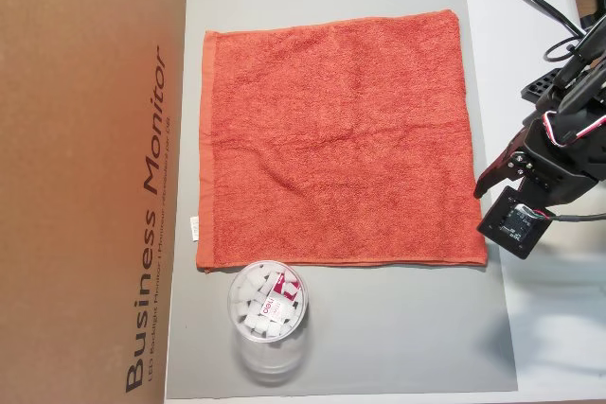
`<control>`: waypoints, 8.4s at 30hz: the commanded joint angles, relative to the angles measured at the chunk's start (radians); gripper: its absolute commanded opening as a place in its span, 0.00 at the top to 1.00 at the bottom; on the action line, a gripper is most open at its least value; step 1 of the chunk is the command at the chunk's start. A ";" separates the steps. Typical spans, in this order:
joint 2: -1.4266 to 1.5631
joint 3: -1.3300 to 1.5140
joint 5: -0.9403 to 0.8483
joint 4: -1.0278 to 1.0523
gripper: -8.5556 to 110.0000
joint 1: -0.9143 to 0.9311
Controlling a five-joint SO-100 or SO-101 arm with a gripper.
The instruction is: Fold the blanket.
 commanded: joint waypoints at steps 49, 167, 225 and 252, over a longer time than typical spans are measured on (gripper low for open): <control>-0.419 0.057 -0.011 -0.348 0.69 -0.202; -0.531 -0.061 -0.129 -0.408 0.93 0.008; -0.034 -0.301 -0.135 -0.118 0.93 0.723; -0.489 -0.692 -0.127 -0.275 0.93 1.112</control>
